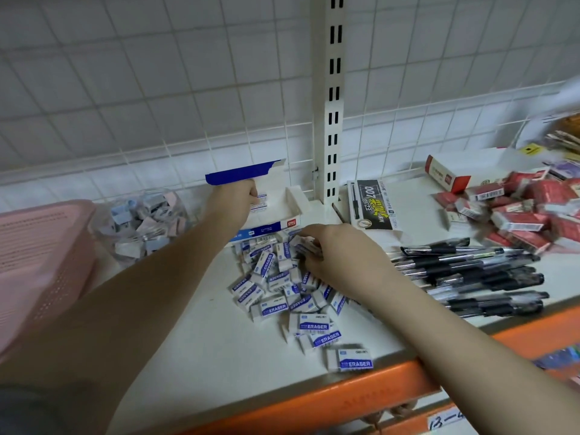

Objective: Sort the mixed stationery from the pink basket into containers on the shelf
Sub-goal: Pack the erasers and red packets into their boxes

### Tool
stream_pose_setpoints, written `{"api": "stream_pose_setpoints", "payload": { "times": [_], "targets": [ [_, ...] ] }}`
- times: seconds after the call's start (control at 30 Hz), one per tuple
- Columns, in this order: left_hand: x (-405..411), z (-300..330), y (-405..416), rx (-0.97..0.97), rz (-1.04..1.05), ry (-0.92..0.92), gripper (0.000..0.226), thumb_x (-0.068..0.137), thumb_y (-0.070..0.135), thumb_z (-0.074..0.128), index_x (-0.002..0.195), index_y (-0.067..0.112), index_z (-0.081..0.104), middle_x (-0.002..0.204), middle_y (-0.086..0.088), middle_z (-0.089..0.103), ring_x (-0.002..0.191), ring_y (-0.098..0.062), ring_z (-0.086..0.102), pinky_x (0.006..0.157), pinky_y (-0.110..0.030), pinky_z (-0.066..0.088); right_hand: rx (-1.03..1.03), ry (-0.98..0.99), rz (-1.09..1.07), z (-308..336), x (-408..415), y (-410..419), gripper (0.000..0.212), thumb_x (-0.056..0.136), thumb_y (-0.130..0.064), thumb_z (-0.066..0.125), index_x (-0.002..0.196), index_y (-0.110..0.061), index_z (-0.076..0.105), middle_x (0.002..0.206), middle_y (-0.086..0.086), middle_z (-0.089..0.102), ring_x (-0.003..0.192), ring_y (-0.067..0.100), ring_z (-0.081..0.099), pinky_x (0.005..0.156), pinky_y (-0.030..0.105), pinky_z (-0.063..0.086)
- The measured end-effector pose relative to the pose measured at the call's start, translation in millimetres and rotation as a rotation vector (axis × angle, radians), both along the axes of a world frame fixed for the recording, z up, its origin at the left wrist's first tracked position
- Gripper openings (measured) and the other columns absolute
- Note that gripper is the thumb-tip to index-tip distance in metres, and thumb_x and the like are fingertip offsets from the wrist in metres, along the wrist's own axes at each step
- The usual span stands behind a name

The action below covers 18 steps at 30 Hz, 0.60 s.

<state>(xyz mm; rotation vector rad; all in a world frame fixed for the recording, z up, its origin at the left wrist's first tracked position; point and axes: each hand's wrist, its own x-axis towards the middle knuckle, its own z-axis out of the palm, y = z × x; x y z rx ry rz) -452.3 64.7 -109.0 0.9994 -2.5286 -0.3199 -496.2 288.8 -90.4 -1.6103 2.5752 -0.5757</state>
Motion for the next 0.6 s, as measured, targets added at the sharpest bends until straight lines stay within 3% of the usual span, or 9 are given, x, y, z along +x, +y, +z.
{"api": "stream_pose_setpoints", "payload": {
  "times": [0.17, 0.23, 0.33, 0.4, 0.5, 0.6],
  "targets": [
    [0, 4, 5, -0.076, -0.019, -0.020, 0.011, 0.092, 0.011, 0.056, 0.097, 0.009, 0.065, 0.099, -0.007, 0.067, 0.089, -0.022, 0.060, 0.074, -0.031, 0.046, -0.151, -0.089, -0.055, 1, 0, 7, 0.039, 0.084, -0.024, 0.060, 0.122, -0.024, 0.059, 0.110, 0.005, 0.068, 0.099, 0.025, 0.062, 0.079, 0.033, 0.052],
    [2, 9, 10, -0.104, -0.101, -0.023, 0.015, 0.093, 0.019, 0.057, 0.102, 0.010, 0.066, 0.103, -0.005, 0.066, 0.093, -0.021, 0.061, 0.080, -0.032, 0.049, -0.229, -0.172, -0.079, 5, -3, 14, 0.041, 0.083, -0.021, 0.062, 0.125, -0.021, 0.060, 0.108, 0.003, 0.069, 0.094, 0.020, 0.064, 0.076, 0.023, 0.050],
    [11, 20, 22, -0.147, -0.249, -0.061, 0.019, 0.093, 0.025, 0.055, 0.101, 0.014, 0.068, 0.102, -0.002, 0.064, 0.092, -0.018, 0.059, 0.082, -0.031, 0.047, -0.343, -0.388, -0.110, 5, -7, 27, 0.038, 0.083, -0.016, 0.064, 0.120, -0.018, 0.063, 0.088, -0.005, 0.066, 0.073, 0.011, 0.063, 0.058, 0.005, 0.041],
    [19, 27, 33, -0.151, -0.306, -0.046, 0.018, 0.093, 0.020, 0.052, 0.098, 0.014, 0.069, 0.094, 0.001, 0.063, 0.087, -0.015, 0.058, 0.080, -0.031, 0.048, -0.384, -0.498, -0.110, 2, -9, 33, 0.036, 0.081, -0.013, 0.064, 0.117, -0.018, 0.065, 0.081, -0.007, 0.064, 0.064, 0.007, 0.061, 0.056, 0.006, 0.042],
    [31, 36, 56, -0.122, -0.347, -0.011, 0.018, 0.093, 0.019, 0.053, 0.096, 0.014, 0.070, 0.083, 0.007, 0.061, 0.078, -0.011, 0.057, 0.076, -0.029, 0.049, -0.409, -0.600, -0.091, -4, -14, 39, 0.034, 0.081, -0.010, 0.062, 0.114, -0.017, 0.068, 0.087, 0.004, 0.070, 0.068, 0.014, 0.065, 0.063, 0.019, 0.049],
    [44, 40, 72, -0.063, -0.307, -0.069, 0.018, 0.092, 0.025, 0.055, 0.095, 0.016, 0.070, 0.082, 0.005, 0.063, 0.075, -0.011, 0.057, 0.069, -0.026, 0.047, -0.410, -0.650, -0.070, -4, -18, 42, 0.030, 0.083, -0.005, 0.063, 0.109, -0.017, 0.070, 0.088, 0.001, 0.073, 0.070, 0.010, 0.065, 0.065, 0.019, 0.049]
  ]
}}
